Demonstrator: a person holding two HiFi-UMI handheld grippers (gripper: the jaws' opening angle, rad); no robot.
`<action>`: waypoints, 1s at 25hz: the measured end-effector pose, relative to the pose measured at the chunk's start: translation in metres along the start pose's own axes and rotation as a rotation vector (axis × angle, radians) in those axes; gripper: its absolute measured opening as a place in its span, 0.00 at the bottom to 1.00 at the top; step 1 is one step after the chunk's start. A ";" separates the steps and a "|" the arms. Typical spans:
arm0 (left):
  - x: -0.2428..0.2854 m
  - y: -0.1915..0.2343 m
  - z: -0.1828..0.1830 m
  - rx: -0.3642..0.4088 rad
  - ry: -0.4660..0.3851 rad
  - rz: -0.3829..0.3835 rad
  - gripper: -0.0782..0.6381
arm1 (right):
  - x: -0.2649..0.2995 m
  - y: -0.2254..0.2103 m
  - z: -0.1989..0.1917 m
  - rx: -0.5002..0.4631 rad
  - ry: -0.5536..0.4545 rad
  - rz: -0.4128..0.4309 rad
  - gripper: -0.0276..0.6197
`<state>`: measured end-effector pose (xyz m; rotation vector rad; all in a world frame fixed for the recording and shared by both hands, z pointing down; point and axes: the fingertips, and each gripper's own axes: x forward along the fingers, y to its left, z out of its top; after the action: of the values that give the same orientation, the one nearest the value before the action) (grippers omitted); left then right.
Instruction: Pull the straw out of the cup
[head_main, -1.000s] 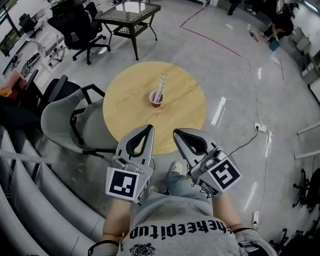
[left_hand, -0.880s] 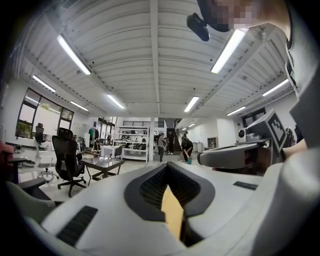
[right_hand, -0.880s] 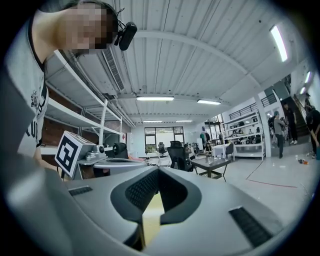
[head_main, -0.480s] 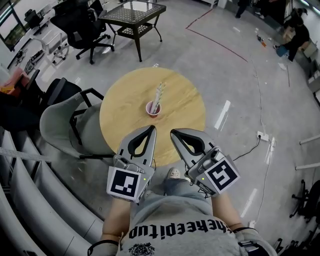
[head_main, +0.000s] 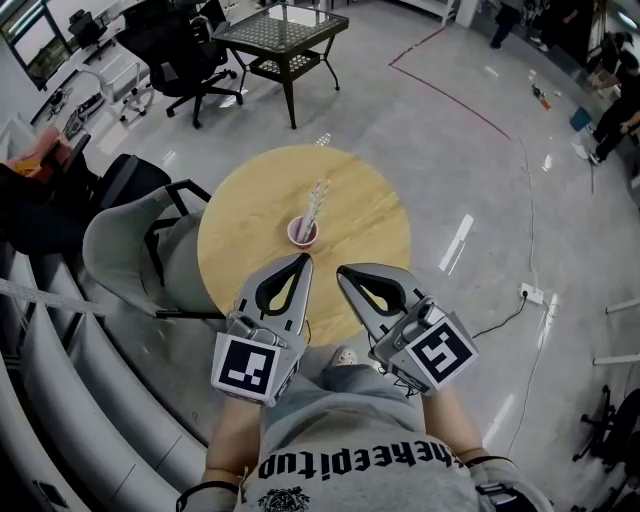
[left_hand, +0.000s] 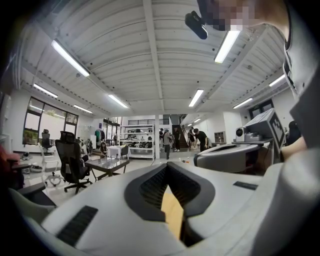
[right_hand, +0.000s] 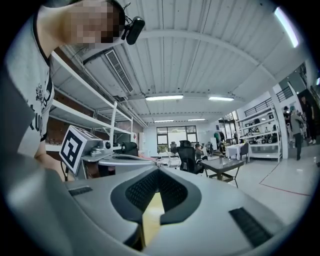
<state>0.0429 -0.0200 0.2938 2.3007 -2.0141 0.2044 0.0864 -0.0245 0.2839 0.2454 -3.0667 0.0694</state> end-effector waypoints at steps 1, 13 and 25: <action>0.001 -0.001 0.000 0.003 0.003 0.008 0.14 | -0.001 -0.002 0.001 -0.002 -0.016 0.003 0.06; 0.013 0.007 -0.013 0.019 0.035 -0.027 0.14 | 0.011 -0.013 -0.008 0.026 -0.012 -0.023 0.06; 0.024 0.058 -0.006 0.028 0.040 -0.150 0.14 | 0.060 -0.019 0.001 0.041 -0.003 -0.153 0.06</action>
<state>-0.0120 -0.0506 0.3016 2.4306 -1.8224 0.2685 0.0302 -0.0533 0.2877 0.4816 -3.0397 0.1247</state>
